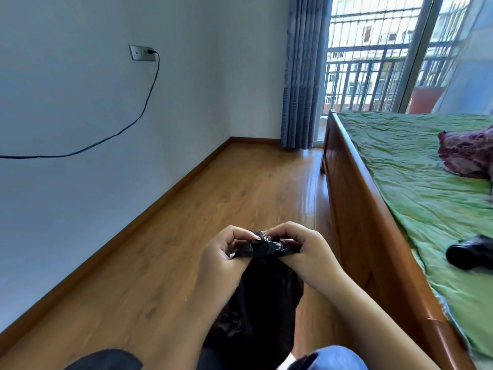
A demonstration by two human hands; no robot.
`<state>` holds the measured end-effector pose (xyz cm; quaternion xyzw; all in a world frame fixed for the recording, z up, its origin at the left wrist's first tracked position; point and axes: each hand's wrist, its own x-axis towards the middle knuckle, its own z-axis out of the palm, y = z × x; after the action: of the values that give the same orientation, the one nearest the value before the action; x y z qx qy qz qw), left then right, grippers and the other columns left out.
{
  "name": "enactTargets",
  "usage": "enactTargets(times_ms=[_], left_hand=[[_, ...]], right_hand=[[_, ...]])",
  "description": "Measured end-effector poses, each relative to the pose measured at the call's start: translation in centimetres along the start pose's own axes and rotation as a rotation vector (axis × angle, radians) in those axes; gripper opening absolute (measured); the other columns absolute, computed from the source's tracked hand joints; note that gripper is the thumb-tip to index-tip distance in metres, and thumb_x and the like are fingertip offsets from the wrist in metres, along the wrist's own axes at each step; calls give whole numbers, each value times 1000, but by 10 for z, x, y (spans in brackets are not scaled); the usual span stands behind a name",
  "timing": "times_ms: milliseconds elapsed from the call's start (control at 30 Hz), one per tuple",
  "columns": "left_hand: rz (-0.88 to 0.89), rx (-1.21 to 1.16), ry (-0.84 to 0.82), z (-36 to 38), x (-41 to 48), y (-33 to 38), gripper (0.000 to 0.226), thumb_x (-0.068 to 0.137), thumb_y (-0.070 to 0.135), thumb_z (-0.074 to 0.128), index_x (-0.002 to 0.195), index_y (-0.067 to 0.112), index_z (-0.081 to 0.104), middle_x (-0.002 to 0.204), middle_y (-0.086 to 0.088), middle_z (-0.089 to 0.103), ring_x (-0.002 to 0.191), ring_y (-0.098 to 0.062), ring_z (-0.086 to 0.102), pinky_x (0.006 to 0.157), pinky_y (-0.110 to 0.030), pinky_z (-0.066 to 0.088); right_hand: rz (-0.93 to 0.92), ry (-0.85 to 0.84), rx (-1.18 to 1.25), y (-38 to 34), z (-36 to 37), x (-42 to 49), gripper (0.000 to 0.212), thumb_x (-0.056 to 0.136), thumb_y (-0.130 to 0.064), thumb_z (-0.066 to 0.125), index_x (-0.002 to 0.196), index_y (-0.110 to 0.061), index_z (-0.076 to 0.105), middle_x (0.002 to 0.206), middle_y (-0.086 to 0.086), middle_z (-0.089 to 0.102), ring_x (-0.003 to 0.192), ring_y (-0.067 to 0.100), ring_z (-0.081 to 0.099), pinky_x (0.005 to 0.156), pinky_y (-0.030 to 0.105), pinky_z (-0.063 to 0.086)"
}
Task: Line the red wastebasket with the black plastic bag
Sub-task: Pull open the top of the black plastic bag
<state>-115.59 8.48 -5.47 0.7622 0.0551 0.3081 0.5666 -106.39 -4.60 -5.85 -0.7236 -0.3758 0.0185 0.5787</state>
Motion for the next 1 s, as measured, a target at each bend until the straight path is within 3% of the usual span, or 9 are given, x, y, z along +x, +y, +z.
enactTargets(times_ms=[300, 500, 600, 733, 833, 900, 1000], left_hand=[[-8, 35, -9, 2, 19, -13, 28, 70, -11, 67, 72, 17, 66, 75, 0, 70, 65, -6, 64, 59, -19, 52], [-144, 49, -77, 4, 54, -53, 22, 75, -3, 65, 74, 19, 65, 71, -3, 70, 61, -9, 60, 55, -21, 48], [-202, 20, -104, 5, 75, -81, 20, 79, -3, 62, 75, 17, 65, 68, 2, 69, 60, -7, 59, 53, -16, 47], [-366, -110, -168, 6, 91, -121, 16, 83, -2, 61, 85, 13, 66, 73, 4, 70, 64, -7, 63, 56, -15, 50], [-541, -200, -288, 7, 99, -144, 28, 76, 13, 71, 102, 15, 61, 89, 2, 70, 78, -14, 68, 65, -21, 54], [-599, -109, -338, 13, 102, -158, 42, 70, 36, 72, 106, 18, 59, 99, -2, 67, 83, -14, 68, 67, -22, 53], [-647, -75, -294, 29, 103, -169, 48, 69, 53, 58, 100, 16, 63, 92, -5, 69, 78, -16, 67, 67, -25, 55]], right_hand=[[88, 19, 48, 24, 6, 15, 31, 64, 6, 70, 77, -22, 69, 82, 0, 72, 80, 14, 67, 77, 38, 54], [163, 33, 44, 73, 5, 50, 28, 65, 4, 67, 73, -23, 69, 75, -1, 72, 72, 12, 66, 65, 25, 53], [184, 50, 30, 106, 8, 72, 33, 65, 7, 64, 71, -25, 68, 75, -6, 71, 68, 7, 64, 59, 15, 49], [225, 51, 1, 151, 15, 93, 36, 65, 8, 63, 70, -27, 67, 75, -10, 70, 67, 3, 63, 59, 14, 48], [238, 22, -32, 179, 21, 98, 34, 67, 5, 64, 71, -29, 66, 75, -13, 69, 66, 1, 62, 58, 12, 48], [236, -12, -47, 191, 25, 98, 30, 68, 2, 65, 72, -28, 66, 76, -13, 69, 67, 1, 62, 57, 11, 47], [250, -35, -27, 197, 33, 92, 23, 69, -4, 68, 72, -27, 66, 76, -13, 69, 66, 1, 62, 57, 13, 49]])
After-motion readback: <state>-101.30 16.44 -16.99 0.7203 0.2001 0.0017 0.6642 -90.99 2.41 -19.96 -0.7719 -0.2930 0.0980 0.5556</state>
